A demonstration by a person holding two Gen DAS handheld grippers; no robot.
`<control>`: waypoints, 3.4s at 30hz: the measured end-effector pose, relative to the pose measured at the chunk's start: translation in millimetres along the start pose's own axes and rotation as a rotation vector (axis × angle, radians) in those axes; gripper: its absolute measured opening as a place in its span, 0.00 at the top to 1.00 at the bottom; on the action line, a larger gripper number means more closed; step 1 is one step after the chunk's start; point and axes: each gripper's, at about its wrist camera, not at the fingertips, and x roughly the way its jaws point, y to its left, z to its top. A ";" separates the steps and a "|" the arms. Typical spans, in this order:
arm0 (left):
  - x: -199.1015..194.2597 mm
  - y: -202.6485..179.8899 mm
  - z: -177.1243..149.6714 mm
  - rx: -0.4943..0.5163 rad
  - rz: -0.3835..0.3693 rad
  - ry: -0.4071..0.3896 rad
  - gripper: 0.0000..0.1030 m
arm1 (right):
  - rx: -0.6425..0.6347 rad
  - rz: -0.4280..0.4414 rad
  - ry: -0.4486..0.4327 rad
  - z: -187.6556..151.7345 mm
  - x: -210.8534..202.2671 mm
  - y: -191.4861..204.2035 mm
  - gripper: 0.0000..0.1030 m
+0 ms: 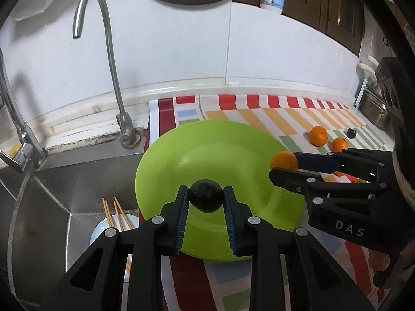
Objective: Organize fruits
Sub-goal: 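Carry plum and tangerine over the green plate and open both tools, then withdraw both open tools from the plate back toward the fruit, then close left tool on a green tomato while right tool grasps another green tomato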
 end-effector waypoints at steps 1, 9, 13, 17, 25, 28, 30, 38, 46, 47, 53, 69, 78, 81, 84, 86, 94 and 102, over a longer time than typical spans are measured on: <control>1.6 1.2 -0.1 0.000 -0.003 0.003 0.74 | 0.001 -0.001 0.003 0.4 2.1 0.1 0.64; 7.4 6.0 -0.4 -0.007 -0.028 0.028 0.69 | 0.005 -0.020 0.015 1.1 10.7 2.4 0.64; 0.1 5.6 -0.6 -0.002 -0.015 0.014 0.63 | 0.017 -0.018 0.007 1.4 7.9 2.1 0.63; -15.2 6.3 -1.3 -0.015 -0.007 -0.002 0.62 | 0.032 -0.042 -0.017 1.0 -4.7 0.7 0.57; -50.5 -5.5 3.0 -0.019 -0.004 -0.056 0.60 | 0.053 -0.065 -0.089 -5.7 -49.4 -0.6 0.57; -62.5 -12.5 4.4 -0.010 -0.020 -0.077 0.59 | 0.065 -0.088 -0.123 -9.5 -70.0 -0.2 0.57; -69.7 -18.1 4.7 -0.004 -0.033 -0.092 0.57 | 0.072 -0.106 -0.145 -11.5 -83.8 -0.6 0.57; -86.7 -41.7 5.6 0.039 -0.098 -0.122 0.55 | 0.116 -0.171 -0.197 -24.2 -127.3 -6.2 0.57; -96.6 -66.3 12.1 0.110 -0.167 -0.155 0.50 | 0.165 -0.250 -0.237 -40.8 -163.6 -14.2 0.57; -98.0 -69.8 13.3 0.122 -0.176 -0.161 0.48 | 0.169 -0.261 -0.241 -42.0 -167.0 -15.3 0.57; -101.8 -87.9 19.7 0.171 -0.214 -0.186 0.40 | 0.187 -0.369 -0.288 -52.7 -191.8 -19.6 0.43; -88.9 -146.5 23.6 0.330 -0.351 -0.223 0.27 | 0.313 -0.543 -0.294 -94.7 -221.7 -59.1 0.43; -68.9 -168.8 20.5 0.460 -0.412 -0.235 0.27 | 0.339 -0.595 -0.248 -110.5 -214.6 -70.5 0.43; -59.8 -175.9 20.7 0.490 -0.425 -0.222 0.27 | 0.345 -0.595 -0.220 -115.1 -208.2 -74.4 0.43; -50.8 -181.1 20.6 0.510 -0.448 -0.205 0.27 | 0.350 -0.602 -0.198 -119.6 -202.1 -78.4 0.43; -44.8 -185.8 19.1 0.535 -0.461 -0.197 0.27 | 0.357 -0.596 -0.184 -122.5 -197.2 -82.1 0.43; -15.3 -199.3 9.7 0.630 -0.509 -0.151 0.27 | 0.367 -0.555 -0.097 -134.6 -166.8 -98.8 0.43; 25.2 -217.4 5.4 0.684 -0.535 -0.031 0.39 | 0.393 -0.508 -0.028 -144.5 -137.5 -121.9 0.44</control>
